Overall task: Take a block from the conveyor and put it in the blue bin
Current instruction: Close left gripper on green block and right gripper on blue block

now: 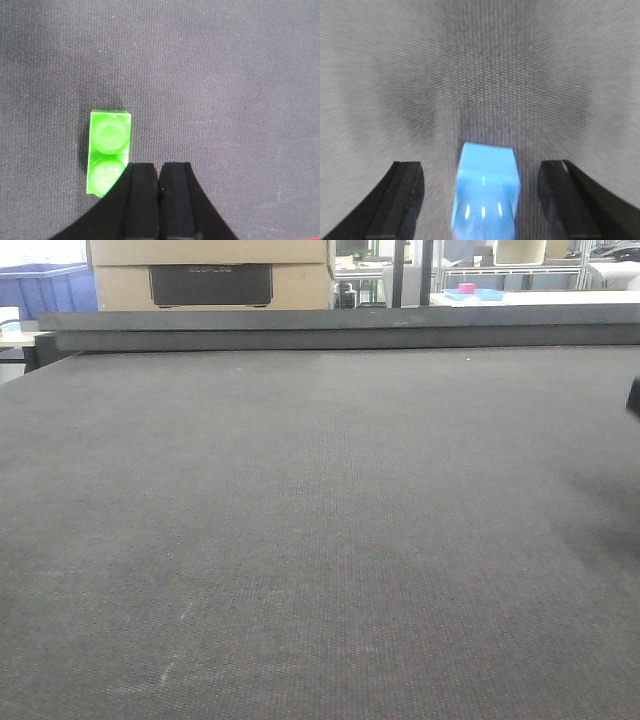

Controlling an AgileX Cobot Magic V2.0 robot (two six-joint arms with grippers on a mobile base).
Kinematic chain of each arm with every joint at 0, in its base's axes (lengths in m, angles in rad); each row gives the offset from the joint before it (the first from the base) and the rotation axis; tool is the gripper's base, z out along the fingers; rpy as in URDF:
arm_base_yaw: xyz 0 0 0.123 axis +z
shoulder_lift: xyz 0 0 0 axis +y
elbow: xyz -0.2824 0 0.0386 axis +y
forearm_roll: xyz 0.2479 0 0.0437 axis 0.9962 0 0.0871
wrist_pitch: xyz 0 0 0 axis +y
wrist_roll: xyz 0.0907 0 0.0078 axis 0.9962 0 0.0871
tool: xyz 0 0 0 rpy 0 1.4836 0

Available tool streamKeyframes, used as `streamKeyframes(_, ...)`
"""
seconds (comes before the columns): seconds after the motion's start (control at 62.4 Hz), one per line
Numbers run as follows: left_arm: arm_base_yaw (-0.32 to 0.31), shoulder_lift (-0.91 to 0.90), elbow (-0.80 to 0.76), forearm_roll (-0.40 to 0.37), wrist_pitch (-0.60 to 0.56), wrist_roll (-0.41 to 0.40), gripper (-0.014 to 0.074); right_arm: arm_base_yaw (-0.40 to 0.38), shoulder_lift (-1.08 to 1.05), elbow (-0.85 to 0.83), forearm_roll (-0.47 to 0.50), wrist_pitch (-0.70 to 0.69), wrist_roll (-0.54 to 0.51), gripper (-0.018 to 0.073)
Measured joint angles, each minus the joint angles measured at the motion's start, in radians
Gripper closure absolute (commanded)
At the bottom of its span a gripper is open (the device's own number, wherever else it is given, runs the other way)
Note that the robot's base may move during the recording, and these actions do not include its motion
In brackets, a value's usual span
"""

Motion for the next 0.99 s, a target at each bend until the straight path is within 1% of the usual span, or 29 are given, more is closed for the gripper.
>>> streamKeyframes(0.128,0.000,0.000,0.000,0.000,0.000,0.000,0.0707,0.000,0.048,0.000,0.002,0.000,0.005,0.0189)
streamKeyframes(0.432,0.000,0.000,0.000,0.000,0.001,0.000,0.0707,0.000,0.051,0.011,0.002,0.022,0.017,0.0190)
streamKeyframes(0.513,0.000,0.000,0.000,0.000,0.001,0.000,0.0707,0.000,0.051,0.015,0.002,0.030,0.023,0.0223)
streamKeyframes(0.625,0.000,0.000,0.000,0.000,0.001,0.000,0.0707,0.000,0.051,0.015,0.004,0.037,0.023,0.0308)
streamKeyframes(0.801,0.000,0.000,0.000,0.000,0.001,0.000,0.0707,0.000,0.051,0.015,0.004,0.032,0.023,0.0419)
streamKeyframes(0.865,0.000,0.000,0.000,0.000,0.001,0.000,0.0707,0.000,0.051,0.015,0.004,0.030,0.023,0.0496)
streamKeyframes(0.913,0.000,0.000,0.000,0.000,0.001,0.000,0.0707,0.000,0.051,0.015,0.004,0.027,0.023,0.0573)
streamKeyframes(0.977,0.000,0.000,0.000,0.000,0.001,0.000,0.0707,0.000,0.047,0.017,0.004,0.013,0.023,0.0729)
streamKeyframes(0.993,0.000,0.000,0.000,0.000,0.001,0.000,0.0707,0.000,0.044,0.017,0.004,0.009,0.023,0.0727)
